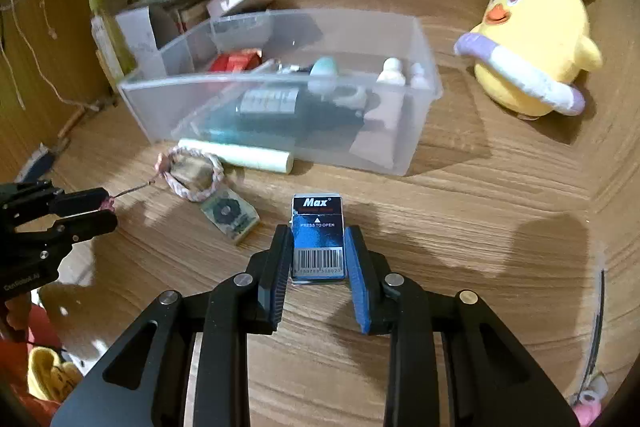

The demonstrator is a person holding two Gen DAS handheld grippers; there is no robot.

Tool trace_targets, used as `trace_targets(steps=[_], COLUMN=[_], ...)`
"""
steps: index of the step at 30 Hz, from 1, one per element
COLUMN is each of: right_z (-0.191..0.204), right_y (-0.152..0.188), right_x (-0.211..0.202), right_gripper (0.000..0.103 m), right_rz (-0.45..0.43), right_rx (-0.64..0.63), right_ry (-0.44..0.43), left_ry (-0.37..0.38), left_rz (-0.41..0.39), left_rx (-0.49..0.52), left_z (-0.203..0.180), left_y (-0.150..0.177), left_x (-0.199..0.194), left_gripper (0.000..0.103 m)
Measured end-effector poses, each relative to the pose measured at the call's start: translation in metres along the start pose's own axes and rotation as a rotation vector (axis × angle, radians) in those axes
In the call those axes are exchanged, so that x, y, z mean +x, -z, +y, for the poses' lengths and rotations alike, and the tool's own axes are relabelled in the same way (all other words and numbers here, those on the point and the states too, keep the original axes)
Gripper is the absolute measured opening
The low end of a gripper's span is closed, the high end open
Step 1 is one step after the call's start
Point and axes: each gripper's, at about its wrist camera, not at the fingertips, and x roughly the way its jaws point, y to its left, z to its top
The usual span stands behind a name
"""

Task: Organize objects
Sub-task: 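Drop the pink keychain and blue Max box into the bin, opening both grippers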

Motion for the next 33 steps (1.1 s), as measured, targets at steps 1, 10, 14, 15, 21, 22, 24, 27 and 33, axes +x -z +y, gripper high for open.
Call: trace_targets(steps=[1,10,14,15,21,22,24,27,33], right_z=[0.000,0.001,0.005,0.005,0.007,0.007,0.009,0.009,0.008], right_y=[-0.001,-0.014,-0.024,-0.026,-0.050,-0.055,-0.065,-0.082,-0.112], right_x=[-0.004,-0.042,-0.054,-0.056,-0.065,-0.065,-0.065,-0.060,-0.035], right_gripper=[0.025,0.025,0.025,0.025,0.025,0.025,0.025,0.025,0.025], right_rz=[-0.012,-0.128,-0.175,-0.184,-0.251,-0.260,-0.275,-0.287,-0.251], right_rx=[0.004,0.019,0.018,0.018,0.019,0.019,0.015,0.011,0.012], right_ry=[0.000,-0.016,-0.022,-0.025,-0.029,-0.029,-0.025,-0.014,-0.012], left_ry=[0.001,0.013,0.015,0.016,0.002,-0.001,0.001,-0.005,-0.028], left_rz=[-0.016,-0.173,-0.222,-0.231,-0.277,-0.281,-0.290,-0.299,-0.284], left_rx=[-0.002,-0.020,-0.026,-0.027,-0.065,-0.072,-0.088,-0.107,-0.127], left_z=[0.000,0.003,0.004,0.004,0.015,0.018,0.022,0.028,0.038], left_y=[-0.002,-0.035,-0.051,-0.055,-0.083,-0.088,-0.097,-0.111,-0.132], left_x=[-0.005,-0.047,-0.058,-0.060,-0.063,-0.062,-0.062,-0.060,-0.041], left_gripper=[0.027,0.027,0.027,0.027,0.027,0.027,0.027,0.027,0.027])
